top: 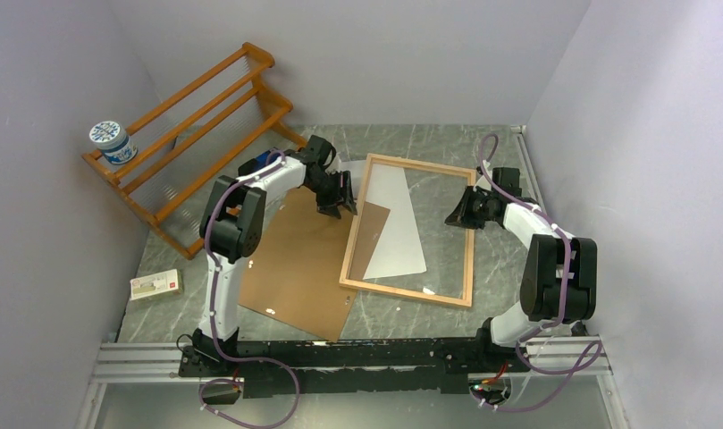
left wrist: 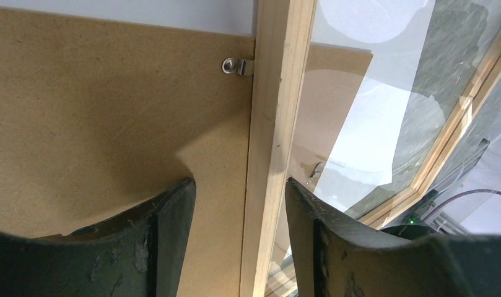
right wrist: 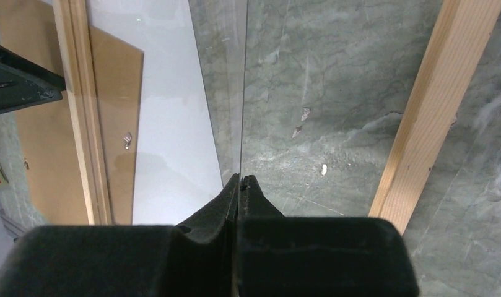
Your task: Put the photo into the frame
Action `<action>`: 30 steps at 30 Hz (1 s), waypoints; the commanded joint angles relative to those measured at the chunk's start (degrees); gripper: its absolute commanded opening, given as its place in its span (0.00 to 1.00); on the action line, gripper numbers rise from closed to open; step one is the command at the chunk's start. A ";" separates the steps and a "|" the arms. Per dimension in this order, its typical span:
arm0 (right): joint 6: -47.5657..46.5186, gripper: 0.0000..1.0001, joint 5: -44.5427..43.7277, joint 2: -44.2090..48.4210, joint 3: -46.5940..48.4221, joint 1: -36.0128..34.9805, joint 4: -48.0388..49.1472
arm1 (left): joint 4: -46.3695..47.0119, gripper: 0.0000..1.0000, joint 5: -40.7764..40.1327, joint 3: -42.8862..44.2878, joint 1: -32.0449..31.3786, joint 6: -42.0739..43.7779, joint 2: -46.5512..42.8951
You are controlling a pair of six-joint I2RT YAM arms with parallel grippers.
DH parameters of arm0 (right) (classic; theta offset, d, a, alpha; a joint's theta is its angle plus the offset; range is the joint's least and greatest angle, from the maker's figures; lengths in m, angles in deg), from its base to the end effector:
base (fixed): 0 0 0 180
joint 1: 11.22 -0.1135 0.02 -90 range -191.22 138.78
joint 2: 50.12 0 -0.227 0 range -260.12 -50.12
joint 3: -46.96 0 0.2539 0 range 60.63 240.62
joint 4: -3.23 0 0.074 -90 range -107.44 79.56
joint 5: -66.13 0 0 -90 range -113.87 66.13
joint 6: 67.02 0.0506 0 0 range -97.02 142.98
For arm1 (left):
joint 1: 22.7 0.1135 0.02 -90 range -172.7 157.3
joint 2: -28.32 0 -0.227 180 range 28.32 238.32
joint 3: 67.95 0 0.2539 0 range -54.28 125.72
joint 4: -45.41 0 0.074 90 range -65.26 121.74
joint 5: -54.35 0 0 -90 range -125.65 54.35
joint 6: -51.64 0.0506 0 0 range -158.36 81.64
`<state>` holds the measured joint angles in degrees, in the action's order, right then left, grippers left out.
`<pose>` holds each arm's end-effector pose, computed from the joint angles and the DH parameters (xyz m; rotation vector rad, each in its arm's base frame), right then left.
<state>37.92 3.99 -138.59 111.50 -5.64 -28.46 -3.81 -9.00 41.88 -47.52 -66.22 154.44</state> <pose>0.3139 -0.0069 0.1394 0.2568 2.4966 0.6818 0.3961 -0.2082 0.1172 0.0705 2.8387 -0.8750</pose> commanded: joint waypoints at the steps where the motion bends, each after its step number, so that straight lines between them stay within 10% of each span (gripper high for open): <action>1: -1.54 0.00 -2.06 0.98 1.82 0.19 1.51 | -1.70 0.60 -1.73 0.64 -1.10 1.28 1.92; 30: 6.28 0.09 1.08 1.52 -0.94 -0.14 3.21 | 2.52 0.50 3.36 -2.44 -1.46 -0.68 1.56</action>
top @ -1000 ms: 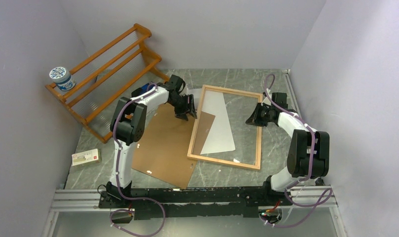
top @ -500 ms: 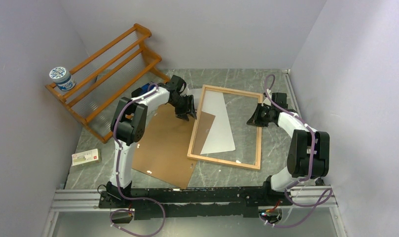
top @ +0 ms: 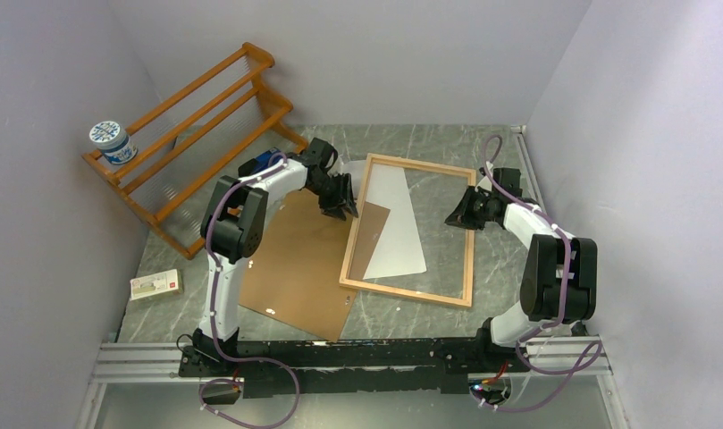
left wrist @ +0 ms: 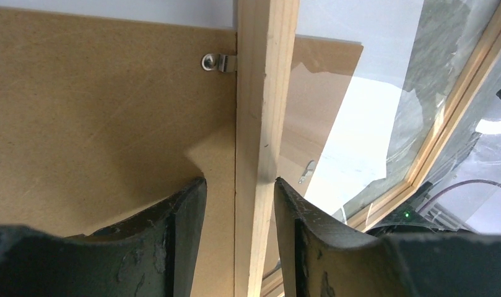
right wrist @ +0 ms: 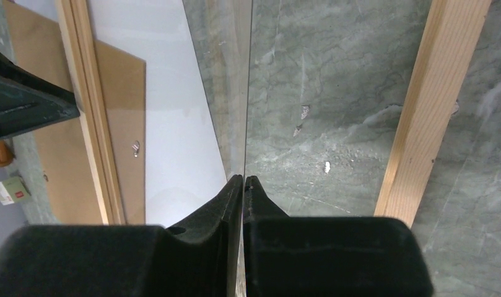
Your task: Put the photo into the frame
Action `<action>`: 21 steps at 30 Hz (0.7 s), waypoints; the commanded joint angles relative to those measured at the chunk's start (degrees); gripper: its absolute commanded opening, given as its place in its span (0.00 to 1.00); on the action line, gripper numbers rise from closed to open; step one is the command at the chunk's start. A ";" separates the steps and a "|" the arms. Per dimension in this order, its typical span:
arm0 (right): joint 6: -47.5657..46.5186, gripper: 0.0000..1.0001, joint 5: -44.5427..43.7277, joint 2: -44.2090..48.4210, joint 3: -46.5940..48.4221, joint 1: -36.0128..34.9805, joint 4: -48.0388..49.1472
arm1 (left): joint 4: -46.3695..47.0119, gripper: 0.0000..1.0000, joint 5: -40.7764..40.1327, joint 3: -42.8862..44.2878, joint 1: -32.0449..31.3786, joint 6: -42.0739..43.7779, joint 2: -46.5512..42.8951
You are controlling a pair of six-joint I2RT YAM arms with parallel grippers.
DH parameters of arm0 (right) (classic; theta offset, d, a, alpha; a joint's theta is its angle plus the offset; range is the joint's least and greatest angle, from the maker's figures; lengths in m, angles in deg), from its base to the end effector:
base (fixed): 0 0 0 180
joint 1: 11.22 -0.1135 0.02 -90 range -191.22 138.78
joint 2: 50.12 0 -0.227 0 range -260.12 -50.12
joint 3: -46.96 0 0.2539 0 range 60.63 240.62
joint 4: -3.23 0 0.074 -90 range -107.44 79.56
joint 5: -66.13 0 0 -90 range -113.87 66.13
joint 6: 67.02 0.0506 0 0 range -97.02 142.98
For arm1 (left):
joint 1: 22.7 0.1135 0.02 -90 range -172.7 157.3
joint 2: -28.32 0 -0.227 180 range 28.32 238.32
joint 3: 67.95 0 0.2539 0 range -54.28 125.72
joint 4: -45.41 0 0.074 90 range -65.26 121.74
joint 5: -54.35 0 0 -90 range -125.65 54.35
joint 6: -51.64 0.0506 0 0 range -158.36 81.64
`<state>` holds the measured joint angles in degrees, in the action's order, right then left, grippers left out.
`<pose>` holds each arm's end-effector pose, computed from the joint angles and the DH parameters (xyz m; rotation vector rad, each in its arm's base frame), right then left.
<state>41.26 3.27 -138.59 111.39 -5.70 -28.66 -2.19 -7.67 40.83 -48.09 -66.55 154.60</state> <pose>0.3133 -0.0071 0.1384 0.3373 2.5043 0.6903 0.3931 -0.2129 0.1125 0.0866 2.8364 -0.9121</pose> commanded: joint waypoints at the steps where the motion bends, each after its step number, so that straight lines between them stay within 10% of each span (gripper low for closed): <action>1: 3.04 0.09 2.35 1.95 -1.31 -0.07 4.21 | 0.98 0.50 2.07 -1.48 -0.85 -0.45 1.41; 21: 6.66 0.19 14.44 11.75 -5.52 0.02 15.08 | 1.94 0.50 -0.08 -3.08 -0.84 -1.47 0.66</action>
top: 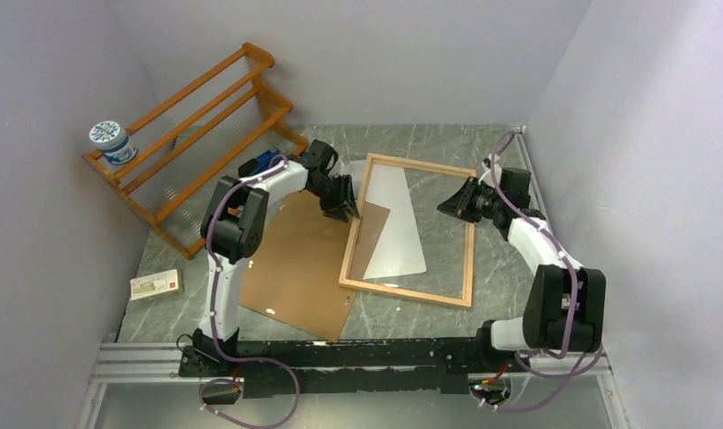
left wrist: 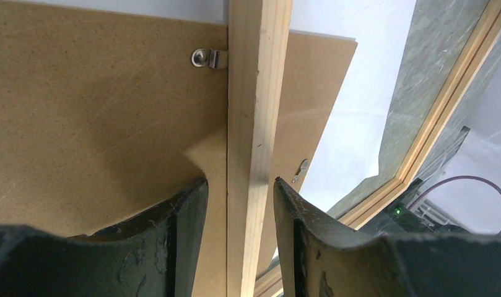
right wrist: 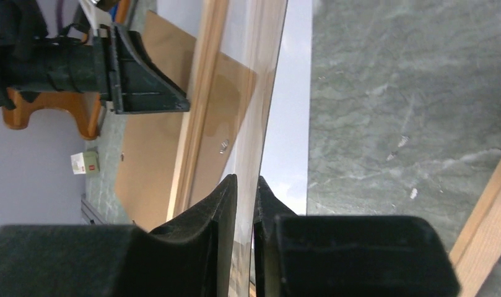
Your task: Put the photo into the frame
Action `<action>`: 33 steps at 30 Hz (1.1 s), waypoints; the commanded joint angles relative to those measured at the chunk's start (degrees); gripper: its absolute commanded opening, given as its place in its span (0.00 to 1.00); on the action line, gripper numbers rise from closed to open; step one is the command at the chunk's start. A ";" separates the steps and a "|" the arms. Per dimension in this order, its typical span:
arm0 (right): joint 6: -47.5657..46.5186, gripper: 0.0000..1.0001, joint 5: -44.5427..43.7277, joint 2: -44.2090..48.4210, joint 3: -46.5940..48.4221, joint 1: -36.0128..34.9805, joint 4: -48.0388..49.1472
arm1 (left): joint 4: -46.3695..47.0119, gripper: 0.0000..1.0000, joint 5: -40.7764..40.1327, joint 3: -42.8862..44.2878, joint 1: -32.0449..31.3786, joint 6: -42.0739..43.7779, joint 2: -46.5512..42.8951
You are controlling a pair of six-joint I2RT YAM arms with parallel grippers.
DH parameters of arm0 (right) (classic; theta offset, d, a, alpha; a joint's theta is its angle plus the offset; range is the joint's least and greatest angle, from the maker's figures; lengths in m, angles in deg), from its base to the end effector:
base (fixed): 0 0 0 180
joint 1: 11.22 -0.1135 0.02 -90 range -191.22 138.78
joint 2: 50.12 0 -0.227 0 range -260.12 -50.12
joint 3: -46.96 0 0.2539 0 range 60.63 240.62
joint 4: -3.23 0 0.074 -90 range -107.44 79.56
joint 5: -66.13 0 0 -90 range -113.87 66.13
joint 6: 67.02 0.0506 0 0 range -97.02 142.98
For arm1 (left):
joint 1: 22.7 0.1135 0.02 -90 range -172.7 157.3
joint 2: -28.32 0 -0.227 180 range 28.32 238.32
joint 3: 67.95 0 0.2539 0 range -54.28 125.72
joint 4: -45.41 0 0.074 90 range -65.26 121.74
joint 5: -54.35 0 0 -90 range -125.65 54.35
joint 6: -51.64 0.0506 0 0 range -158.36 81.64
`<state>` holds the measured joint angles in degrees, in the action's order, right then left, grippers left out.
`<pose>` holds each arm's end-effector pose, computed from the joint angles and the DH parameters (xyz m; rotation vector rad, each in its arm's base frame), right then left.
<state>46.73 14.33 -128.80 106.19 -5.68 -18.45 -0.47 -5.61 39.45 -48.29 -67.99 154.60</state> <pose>0.3022 0.0021 0.1767 0.2254 2.2568 0.9272 0.3902 -0.2150 0.1078 0.0703 2.8405 -0.9687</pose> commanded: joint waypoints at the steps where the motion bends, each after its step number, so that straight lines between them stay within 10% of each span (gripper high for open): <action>1: 1.29 0.21 3.80 1.95 -0.48 0.00 5.25 | 0.21 0.50 -2.30 -1.71 -0.69 -0.12 0.64; 22: 3.12 0.32 3.14 -6.36 -1.41 0.00 10.69 | 0.39 0.53 -1.80 -1.62 -0.70 0.00 1.07; 33: 3.16 0.77 -3.98 -5.42 0.42 0.00 3.33 | 0.68 0.50 -3.66 -2.42 -0.66 0.01 0.12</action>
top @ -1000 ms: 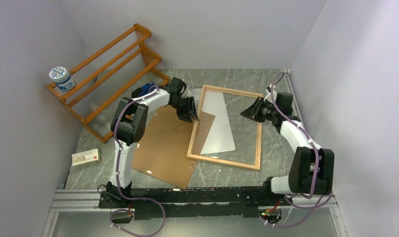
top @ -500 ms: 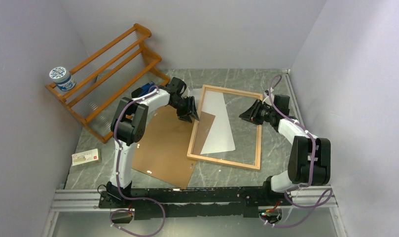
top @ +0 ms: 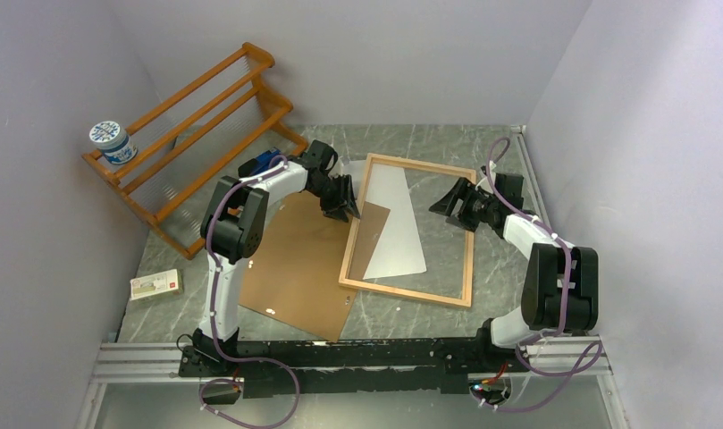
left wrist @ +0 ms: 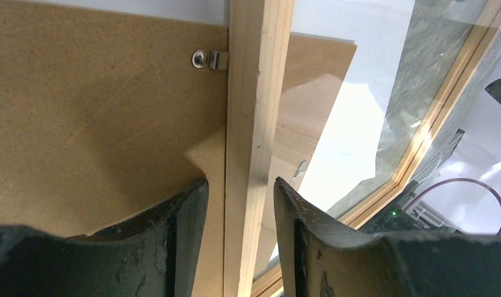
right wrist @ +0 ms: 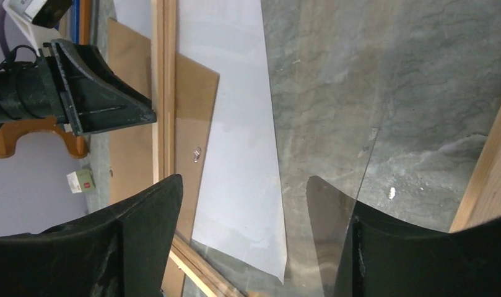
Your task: Put the photo into the frame
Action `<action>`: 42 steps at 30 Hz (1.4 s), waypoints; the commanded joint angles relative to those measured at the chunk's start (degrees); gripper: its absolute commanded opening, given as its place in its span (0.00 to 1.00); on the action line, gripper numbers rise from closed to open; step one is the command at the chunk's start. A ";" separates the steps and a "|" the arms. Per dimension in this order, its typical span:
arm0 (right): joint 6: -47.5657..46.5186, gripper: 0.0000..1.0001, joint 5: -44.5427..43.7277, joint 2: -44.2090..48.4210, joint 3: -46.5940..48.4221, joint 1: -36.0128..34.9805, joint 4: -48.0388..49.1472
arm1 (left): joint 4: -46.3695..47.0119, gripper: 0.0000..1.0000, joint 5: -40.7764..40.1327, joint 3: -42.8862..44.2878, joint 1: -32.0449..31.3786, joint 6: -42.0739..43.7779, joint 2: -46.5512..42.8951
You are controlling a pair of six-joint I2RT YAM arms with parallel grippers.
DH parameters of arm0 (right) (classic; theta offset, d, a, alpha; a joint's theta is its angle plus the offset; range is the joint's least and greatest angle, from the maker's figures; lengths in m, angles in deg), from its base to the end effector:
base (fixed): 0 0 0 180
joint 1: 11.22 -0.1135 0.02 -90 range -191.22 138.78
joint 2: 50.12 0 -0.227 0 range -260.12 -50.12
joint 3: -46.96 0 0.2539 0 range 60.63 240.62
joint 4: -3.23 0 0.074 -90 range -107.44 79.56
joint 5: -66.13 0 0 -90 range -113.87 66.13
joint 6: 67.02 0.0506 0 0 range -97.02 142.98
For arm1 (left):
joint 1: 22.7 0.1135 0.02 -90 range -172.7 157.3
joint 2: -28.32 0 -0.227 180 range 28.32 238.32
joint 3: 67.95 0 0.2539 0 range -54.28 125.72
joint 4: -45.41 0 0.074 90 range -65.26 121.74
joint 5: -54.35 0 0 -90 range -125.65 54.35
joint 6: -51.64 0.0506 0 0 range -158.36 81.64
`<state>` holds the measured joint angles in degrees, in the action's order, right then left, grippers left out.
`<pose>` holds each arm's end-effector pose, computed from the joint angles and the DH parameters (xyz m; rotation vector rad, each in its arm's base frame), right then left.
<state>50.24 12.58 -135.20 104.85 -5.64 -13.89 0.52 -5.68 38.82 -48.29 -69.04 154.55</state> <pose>0.3099 -0.0001 0.1435 0.3463 2.3107 0.9318 0.3900 -0.2148 0.1058 0.0467 2.8386 -0.9731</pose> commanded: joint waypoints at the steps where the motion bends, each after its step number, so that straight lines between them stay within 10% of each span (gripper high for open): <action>1: -0.32 0.79 -2.47 0.74 1.98 -0.05 -1.87 | -0.45 0.51 -3.56 -1.72 -0.64 1.06 0.03; 10: -2.10 0.99 -6.68 1.43 4.80 -0.12 -7.30 | -1.51 0.55 -3.07 -1.11 -0.67 1.13 -0.85; 30: 0.23 0.99 -38.53 7.08 6.68 -0.93 -22.60 | -3.79 0.72 -6.20 0.85 -0.66 2.67 -3.20; 42: 0.75 0.85 -35.82 2.13 4.37 -0.93 -21.46 | -3.22 0.64 -1.36 1.08 -0.61 2.97 -1.74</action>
<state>50.27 -24.25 -131.68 109.73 -6.51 -36.79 -1.65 -8.43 39.23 -49.14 -67.47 152.89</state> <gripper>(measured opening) 0.863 0.640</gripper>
